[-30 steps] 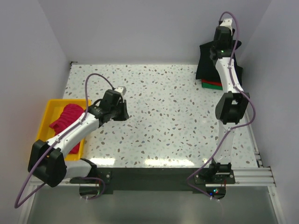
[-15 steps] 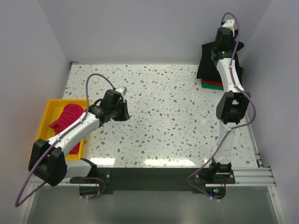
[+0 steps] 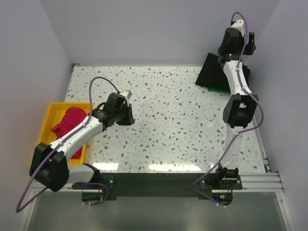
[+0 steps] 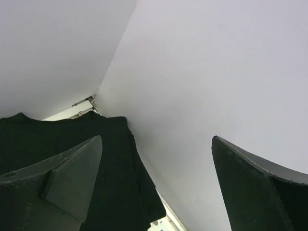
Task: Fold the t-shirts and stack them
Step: Neatly place the folded tshirt to the corner, then reset both grippers
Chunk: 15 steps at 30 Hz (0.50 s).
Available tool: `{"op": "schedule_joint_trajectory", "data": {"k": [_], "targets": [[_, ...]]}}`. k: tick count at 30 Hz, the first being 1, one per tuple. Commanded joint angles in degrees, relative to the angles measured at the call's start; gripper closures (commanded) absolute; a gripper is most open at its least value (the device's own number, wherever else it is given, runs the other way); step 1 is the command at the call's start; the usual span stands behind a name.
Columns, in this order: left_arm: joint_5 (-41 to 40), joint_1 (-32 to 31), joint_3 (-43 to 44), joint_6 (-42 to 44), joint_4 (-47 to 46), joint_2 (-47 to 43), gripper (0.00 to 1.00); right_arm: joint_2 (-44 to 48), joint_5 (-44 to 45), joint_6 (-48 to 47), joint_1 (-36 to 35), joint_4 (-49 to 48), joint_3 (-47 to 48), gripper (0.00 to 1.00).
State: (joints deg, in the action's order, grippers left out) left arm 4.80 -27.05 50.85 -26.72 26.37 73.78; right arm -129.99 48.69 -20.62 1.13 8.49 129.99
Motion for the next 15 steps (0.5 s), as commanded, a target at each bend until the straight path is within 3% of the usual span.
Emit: {"op": "schedule_joint_trajectory", "data": {"k": [1,11,15], "targets": [[1.18,0.33,-0.14,0.70,-2.38,-0.13,0.76,1.50,2.64,-0.03,0.28,-3.66,0.35,0.01],[1.44,0.24,0.39,0.35,-2.64,-0.12,0.75,3.78,0.45,6.90,-0.69,2.92,1.93,0.01],[1.00,0.42,0.56,0.18,-2.73,-0.91,0.75,8.43,-0.52,12.35,-4.37,4.51,-5.07,0.01]]}}
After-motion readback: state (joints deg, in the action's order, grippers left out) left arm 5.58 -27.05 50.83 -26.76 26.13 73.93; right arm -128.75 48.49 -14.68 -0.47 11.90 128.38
